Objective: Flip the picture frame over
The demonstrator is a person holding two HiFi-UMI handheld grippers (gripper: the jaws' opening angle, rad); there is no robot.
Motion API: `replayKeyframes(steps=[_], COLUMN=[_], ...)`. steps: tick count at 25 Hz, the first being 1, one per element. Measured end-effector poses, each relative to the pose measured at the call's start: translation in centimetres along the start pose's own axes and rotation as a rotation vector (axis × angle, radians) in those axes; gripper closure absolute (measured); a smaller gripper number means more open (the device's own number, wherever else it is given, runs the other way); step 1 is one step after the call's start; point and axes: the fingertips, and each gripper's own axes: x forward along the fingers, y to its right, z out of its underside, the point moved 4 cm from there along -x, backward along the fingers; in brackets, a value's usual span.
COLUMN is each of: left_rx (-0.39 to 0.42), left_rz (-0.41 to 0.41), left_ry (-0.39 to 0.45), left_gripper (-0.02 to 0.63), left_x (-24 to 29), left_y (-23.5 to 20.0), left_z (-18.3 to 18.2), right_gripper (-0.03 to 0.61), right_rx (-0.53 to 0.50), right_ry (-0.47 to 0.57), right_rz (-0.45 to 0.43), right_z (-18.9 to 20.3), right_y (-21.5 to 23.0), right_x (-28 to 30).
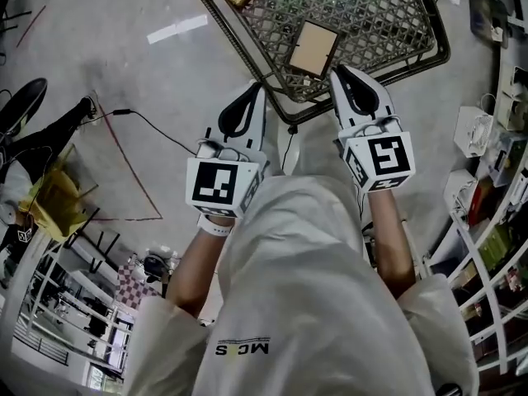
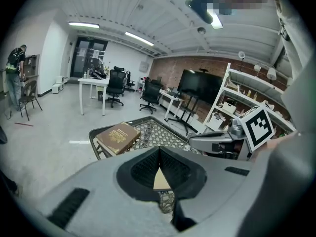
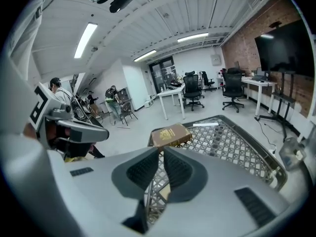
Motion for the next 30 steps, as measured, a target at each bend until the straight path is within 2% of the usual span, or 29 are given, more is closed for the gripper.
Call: replayKeyframes(steps=[10,16,30], left_rx=[-0.032,-0.015,-0.058], left_rz=[-0.011,-0.021,-0.027], left_ry=[-0.011,-0.016,-0.048], left_gripper=[0.589,0.589,0.589], left_x=[1.9,3.2,4.6], left_y=[-1.6,-3.1,-5.9], left_z=[3.7,5.1,8.2], right_gripper=[0.502,0.500,0.495], right_rx=[0.024,0.016,0.158], right_ry=[-0.060,-0.085,-0.161], right_rz=[0.029,0.068,0.153], right_z=[5.0,6.7,11.9], right_y=[-0.8,-1.0,-1.1], right_x=[4.5,6.9,12.2])
